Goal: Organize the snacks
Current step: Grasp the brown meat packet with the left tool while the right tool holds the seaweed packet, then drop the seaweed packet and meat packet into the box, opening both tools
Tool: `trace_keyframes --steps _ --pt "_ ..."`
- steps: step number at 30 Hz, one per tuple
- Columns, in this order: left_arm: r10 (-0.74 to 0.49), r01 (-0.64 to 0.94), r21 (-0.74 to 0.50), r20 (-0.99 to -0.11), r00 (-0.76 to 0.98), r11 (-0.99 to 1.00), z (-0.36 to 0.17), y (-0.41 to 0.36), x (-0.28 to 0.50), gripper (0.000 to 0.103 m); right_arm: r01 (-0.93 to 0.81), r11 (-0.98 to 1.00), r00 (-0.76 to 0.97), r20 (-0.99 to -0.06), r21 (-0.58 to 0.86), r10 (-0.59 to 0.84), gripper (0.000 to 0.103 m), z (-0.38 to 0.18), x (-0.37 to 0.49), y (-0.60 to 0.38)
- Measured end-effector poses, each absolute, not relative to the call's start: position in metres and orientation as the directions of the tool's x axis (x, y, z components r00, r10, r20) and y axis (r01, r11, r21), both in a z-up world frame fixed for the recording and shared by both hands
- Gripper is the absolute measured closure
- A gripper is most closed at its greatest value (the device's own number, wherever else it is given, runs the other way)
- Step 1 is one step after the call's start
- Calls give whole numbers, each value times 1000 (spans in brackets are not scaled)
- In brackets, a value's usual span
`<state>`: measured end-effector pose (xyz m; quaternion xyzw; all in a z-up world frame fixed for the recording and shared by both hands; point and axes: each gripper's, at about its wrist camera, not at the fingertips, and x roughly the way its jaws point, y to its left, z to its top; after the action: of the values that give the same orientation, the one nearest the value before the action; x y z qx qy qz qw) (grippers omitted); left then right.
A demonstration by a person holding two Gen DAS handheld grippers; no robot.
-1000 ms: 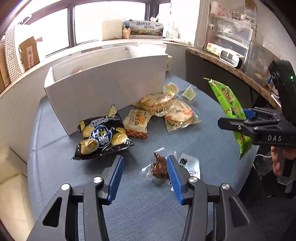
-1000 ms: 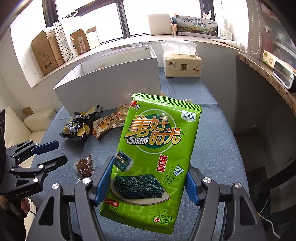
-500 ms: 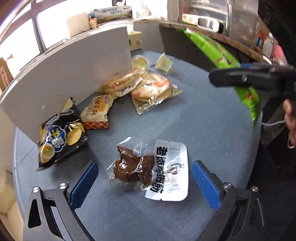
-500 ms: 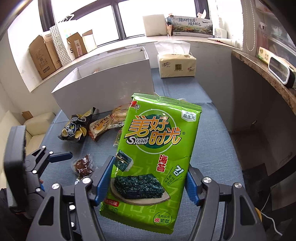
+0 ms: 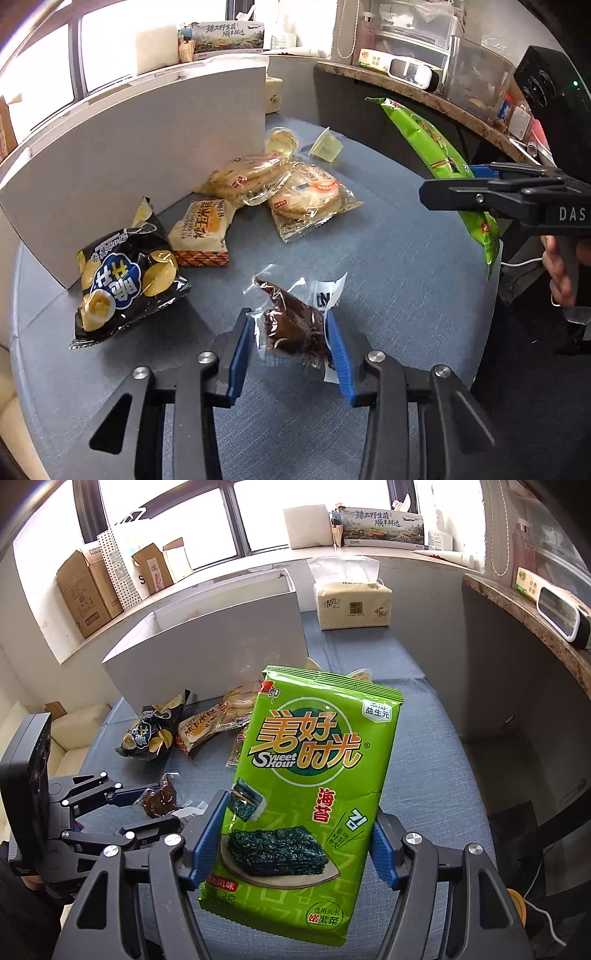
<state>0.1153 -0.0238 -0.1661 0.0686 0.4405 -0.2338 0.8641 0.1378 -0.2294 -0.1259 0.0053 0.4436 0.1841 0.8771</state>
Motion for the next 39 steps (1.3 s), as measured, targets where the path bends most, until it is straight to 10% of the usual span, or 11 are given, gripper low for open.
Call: trace_keyframes --steps 25,39 --pt "-223 172 -143 -560 798 975 -30 34 92 60 -436 885 612 -667 162 424 30 -71 149 -208" --pt "-3 -83 -125 -571 821 989 3 70 239 60 -617 786 579 -656 35 484 30 -19 305 -109"
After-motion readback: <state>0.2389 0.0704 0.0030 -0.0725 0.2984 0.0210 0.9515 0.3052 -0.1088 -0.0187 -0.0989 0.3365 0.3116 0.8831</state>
